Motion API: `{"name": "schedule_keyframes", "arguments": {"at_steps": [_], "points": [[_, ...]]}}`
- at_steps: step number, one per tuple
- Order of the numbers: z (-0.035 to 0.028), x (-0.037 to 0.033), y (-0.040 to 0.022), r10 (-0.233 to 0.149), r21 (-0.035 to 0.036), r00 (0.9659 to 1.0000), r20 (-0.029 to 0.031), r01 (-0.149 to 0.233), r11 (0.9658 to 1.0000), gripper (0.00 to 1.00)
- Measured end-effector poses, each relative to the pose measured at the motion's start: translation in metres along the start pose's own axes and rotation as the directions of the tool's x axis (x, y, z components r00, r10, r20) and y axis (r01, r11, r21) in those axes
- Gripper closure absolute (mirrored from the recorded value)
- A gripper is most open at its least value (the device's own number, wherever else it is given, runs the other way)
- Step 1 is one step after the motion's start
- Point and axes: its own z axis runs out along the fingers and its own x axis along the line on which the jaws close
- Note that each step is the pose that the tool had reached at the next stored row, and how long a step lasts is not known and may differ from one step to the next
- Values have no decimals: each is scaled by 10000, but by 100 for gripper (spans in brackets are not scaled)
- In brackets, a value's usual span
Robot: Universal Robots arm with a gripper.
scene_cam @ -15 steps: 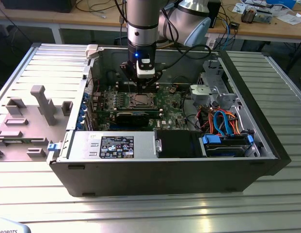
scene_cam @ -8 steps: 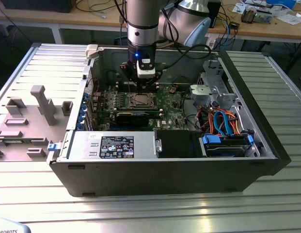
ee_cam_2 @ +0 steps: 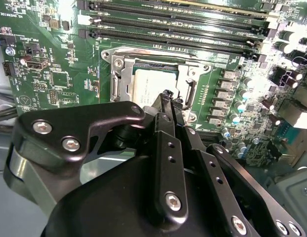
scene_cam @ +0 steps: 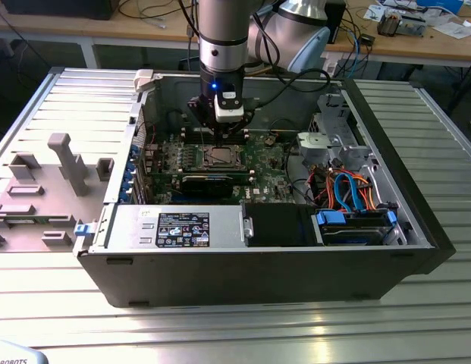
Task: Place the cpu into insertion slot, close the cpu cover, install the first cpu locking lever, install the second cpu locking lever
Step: 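Install the first cpu locking lever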
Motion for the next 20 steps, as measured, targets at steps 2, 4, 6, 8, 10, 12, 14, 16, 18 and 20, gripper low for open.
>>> {"name": "schedule_keyframes", "arguments": {"at_steps": [2, 4, 6, 8, 10, 12, 14, 16, 18, 20], "points": [[0, 0, 0, -41, 0, 10000, 0, 41, 10000, 84], [0, 0, 0, -66, 0, 10000, 0, 66, 10000, 84], [0, 0, 0, -106, 0, 9999, 0, 106, 9999, 84], [0, 0, 0, -135, 0, 9999, 0, 135, 9999, 84], [0, 0, 0, -158, 0, 9999, 0, 158, 9999, 84], [0, 0, 0, -184, 0, 9998, 0, 184, 9998, 84], [0, 0, 0, -218, -1, 9998, 0, 218, 9998, 84], [0, 0, 0, -242, 0, 9997, 0, 242, 9997, 84], [0, 0, 0, -279, -1, 9996, 0, 279, 9996, 84], [0, 0, 0, -299, -1, 9996, 0, 299, 9996, 84]]}}
